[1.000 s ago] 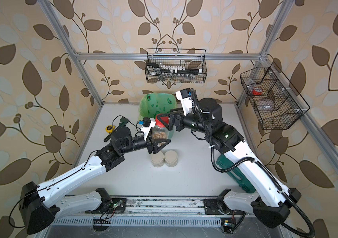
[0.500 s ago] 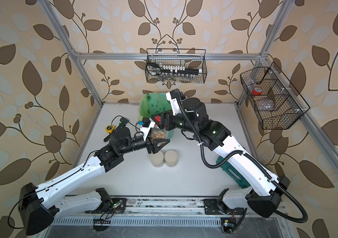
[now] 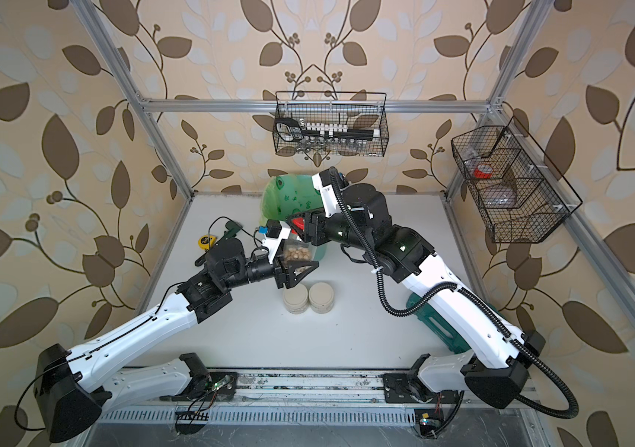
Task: Empty moldy peanuts from jars
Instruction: Unscrew the lid from the jar.
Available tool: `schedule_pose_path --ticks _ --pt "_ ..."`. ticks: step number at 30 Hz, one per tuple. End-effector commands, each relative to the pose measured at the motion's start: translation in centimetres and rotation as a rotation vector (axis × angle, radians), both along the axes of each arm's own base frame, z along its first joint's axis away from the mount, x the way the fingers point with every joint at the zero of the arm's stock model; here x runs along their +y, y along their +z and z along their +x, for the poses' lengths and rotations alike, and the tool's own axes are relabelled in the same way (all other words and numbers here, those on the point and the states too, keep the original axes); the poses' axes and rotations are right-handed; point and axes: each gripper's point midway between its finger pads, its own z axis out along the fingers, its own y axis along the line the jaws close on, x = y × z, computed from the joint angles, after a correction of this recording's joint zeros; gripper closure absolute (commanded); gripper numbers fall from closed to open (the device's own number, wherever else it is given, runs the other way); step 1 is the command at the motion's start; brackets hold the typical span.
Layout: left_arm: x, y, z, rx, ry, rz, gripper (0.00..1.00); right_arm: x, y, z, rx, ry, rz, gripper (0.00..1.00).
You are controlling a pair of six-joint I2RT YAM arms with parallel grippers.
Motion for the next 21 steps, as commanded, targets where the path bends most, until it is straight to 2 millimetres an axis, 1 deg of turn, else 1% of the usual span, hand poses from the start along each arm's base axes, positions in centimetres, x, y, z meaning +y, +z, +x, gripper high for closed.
schedule_pose_path --ticks 1,3,4,7,10,13,15,19,21 --pt "-0.8 2.9 -1.9 -0.010 -0.140 -0.072 0.54 0.3 2.5 -2.0 -0.056 0.129 0.041 0.74" --pt "-0.8 3.1 -2.2 -0.004 -0.167 -0.087 0.54 0.4 3.0 -3.0 -0.042 0.207 0.084 0.74" --pt "-0.8 3.2 -2.3 0.000 -0.182 -0.097 0.54 -0.3 3.4 -2.7 -0.039 0.220 0.108 0.74" --pt "-0.8 3.5 -2.6 0.013 -0.224 -0.123 0.54 -0.7 4.3 -3.7 -0.030 0.308 0.163 0.77" --pt "-1.0 3.8 -3.1 0.026 -0.280 -0.135 0.54 -0.6 4.9 -5.0 -0.034 0.410 0.190 0.78" --pt "-1.2 4.2 -3.6 0.029 -0.329 -0.143 0.54 -0.4 5.1 -6.1 -0.037 0.513 0.203 0.79" --pt "-1.5 4.1 -3.9 0.040 -0.353 -0.138 0.54 -0.2 5.1 -7.0 -0.044 0.595 0.215 0.79" --pt "-1.7 3.8 -4.4 0.061 -0.405 -0.134 0.54 -0.6 5.2 -8.3 -0.092 0.719 0.246 0.79" --pt "-1.6 3.9 -4.8 0.061 -0.424 -0.139 0.54 -1.0 5.4 -8.6 -0.106 0.750 0.266 0.80"
